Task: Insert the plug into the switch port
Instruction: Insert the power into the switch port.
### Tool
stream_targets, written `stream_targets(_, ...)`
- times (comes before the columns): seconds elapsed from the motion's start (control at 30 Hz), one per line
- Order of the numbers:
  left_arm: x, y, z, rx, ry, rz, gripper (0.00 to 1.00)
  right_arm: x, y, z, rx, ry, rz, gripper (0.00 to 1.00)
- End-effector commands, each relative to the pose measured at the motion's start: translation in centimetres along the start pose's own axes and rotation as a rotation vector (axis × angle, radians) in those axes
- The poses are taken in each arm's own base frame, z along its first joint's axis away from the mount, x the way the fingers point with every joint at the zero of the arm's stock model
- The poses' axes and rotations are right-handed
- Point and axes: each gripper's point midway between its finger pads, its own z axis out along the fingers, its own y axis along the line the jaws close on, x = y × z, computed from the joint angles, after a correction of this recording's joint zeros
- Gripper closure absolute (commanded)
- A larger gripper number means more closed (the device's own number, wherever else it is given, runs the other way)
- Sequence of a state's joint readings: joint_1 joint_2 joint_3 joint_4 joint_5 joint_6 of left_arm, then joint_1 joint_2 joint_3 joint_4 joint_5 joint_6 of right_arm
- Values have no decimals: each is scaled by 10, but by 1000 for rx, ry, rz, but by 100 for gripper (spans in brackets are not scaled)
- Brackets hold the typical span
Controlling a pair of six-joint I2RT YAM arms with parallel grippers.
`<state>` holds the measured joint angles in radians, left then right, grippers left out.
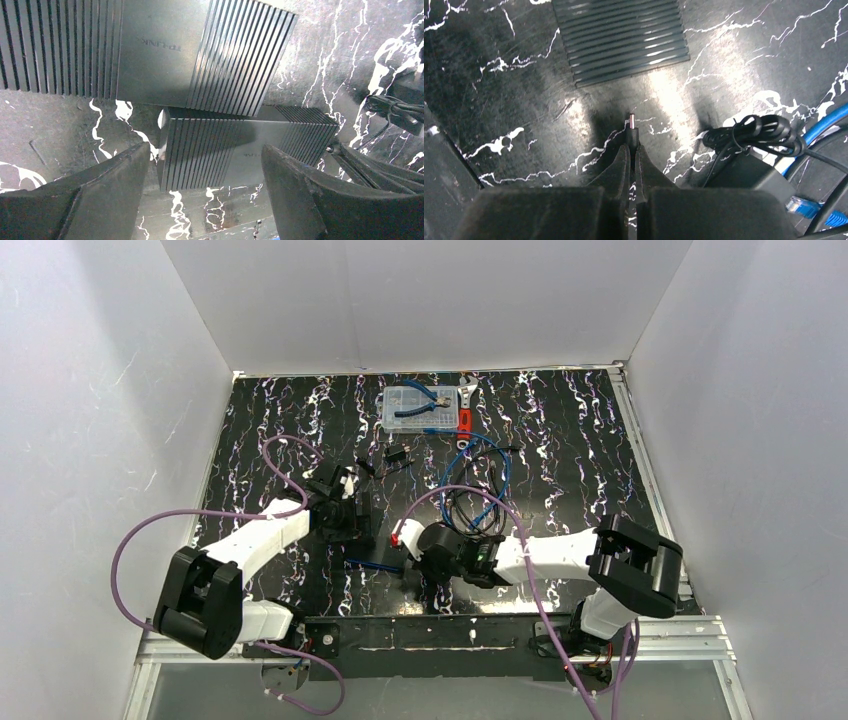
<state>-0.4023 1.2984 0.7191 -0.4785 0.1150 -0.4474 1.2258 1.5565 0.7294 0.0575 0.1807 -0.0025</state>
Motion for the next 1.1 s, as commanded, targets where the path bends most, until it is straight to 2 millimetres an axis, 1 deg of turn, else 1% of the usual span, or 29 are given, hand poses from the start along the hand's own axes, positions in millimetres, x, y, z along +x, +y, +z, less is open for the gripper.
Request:
stream_targets(0.0, 1, 2, -4, -4, -24, -16, 21, -31, -2, 5, 2, -83, 21, 99)
stream_targets(0.2, 6, 2, 0, 7, -29, -36, 22, -34, 2, 10, -19, -87, 22, 99)
stream_targets(0.27, 6, 0, 0, 17, -28, -37, 23, -35, 1, 12, -19, -91, -4, 99)
stream_targets(0.5, 10, 0, 2, 22, -13, -33, 26, -39, -4, 15, -5, -104, 8, 99)
stream_targets(1.07, 11, -1, 3, 22, -10, -25, 28, -40, 5, 16, -57, -121, 10, 99)
